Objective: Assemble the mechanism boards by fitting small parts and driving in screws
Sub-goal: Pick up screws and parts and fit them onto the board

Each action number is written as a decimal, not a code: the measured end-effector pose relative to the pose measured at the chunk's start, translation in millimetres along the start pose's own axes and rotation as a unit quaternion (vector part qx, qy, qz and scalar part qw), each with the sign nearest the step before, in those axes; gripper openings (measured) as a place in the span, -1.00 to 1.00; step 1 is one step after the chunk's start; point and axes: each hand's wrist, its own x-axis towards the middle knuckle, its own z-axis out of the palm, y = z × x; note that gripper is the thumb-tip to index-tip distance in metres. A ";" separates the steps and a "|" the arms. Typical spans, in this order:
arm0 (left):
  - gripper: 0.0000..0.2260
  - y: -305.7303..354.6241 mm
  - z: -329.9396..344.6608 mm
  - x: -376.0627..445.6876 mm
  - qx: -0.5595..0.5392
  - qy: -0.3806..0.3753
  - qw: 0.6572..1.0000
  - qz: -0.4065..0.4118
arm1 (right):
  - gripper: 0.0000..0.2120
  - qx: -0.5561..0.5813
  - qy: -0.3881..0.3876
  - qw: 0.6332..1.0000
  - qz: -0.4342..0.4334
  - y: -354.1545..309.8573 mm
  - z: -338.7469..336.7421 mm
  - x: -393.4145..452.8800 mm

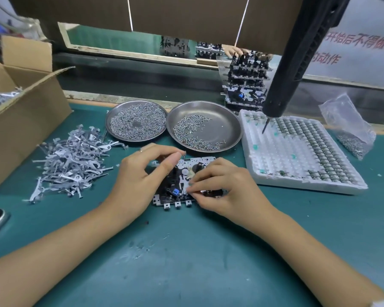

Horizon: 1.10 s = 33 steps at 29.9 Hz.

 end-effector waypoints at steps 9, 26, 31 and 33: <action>-0.81 12.0 -1.8 -9.2 0.149 -0.064 0.981 0.104 | -0.83 -0.004 -0.030 1.000 -0.004 -1.0 -2.2 -0.1; -0.78 3.2 5.6 -12.6 0.176 -0.111 0.974 0.083 | -0.83 0.105 0.042 0.989 0.095 -2.4 -8.2 1.1; -0.83 1.9 3.5 -12.3 0.143 -0.120 0.981 0.061 | -0.61 0.068 0.378 0.914 0.129 -8.0 -37.5 28.6; -0.83 1.6 4.0 -11.5 0.131 -0.120 0.982 0.055 | -0.38 0.079 0.364 0.917 0.141 -9.7 -55.7 50.4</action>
